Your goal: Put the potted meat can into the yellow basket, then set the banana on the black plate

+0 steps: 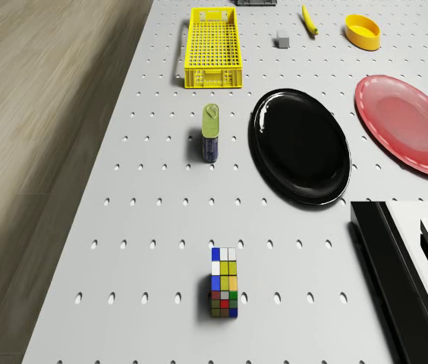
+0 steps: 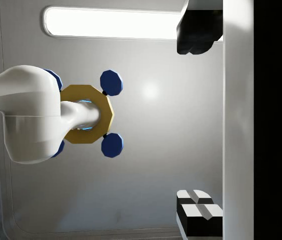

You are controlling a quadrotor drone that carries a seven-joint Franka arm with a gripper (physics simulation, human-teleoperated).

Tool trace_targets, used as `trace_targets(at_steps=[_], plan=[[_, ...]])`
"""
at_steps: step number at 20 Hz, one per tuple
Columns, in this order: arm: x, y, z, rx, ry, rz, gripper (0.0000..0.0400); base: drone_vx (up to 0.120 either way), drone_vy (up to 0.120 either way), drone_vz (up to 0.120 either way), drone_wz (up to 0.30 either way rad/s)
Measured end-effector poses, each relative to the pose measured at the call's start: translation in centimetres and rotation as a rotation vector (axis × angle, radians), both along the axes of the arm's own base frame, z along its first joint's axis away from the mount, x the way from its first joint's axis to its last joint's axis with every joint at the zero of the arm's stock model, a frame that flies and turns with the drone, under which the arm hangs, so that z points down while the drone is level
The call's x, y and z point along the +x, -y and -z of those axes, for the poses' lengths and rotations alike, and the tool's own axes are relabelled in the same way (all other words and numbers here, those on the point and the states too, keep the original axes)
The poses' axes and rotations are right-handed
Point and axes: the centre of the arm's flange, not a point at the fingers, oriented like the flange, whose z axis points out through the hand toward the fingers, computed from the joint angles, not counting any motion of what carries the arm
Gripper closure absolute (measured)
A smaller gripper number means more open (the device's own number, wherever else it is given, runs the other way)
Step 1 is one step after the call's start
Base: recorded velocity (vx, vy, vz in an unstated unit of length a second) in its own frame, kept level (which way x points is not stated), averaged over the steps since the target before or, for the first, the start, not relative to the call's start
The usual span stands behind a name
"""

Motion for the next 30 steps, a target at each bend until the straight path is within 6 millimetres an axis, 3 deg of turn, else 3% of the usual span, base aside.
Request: trace_targets(at_steps=[8,13,16,20,25,30], plan=[[-0.1,-1.8,0.3,-0.189,0.006,0.005,0.0000,0.120,0.120,0.000,0.000],[0.0,-4.8,1.6,-0.515,0.009,0.014,0.0000,0.120,0.040,0.000,0.000],[0.0,-7.3,4.0,-0.859,0.009,0.024,0.0000,0.120,0.000,0.000,0.000],[0.2,-9.2,10.0,-1.498,0.007,0.044,0.0000,0.120,0.000,-0.020,0.000],[0.5,-6.3,17.0,-2.287,0.002,0.069,0.0000,0.120,0.000,-0.120,0.000],[0.5,-2.5,19.4,-2.740,-0.001,0.079,0.0000,0.120,0.000,-0.120,0.000]])
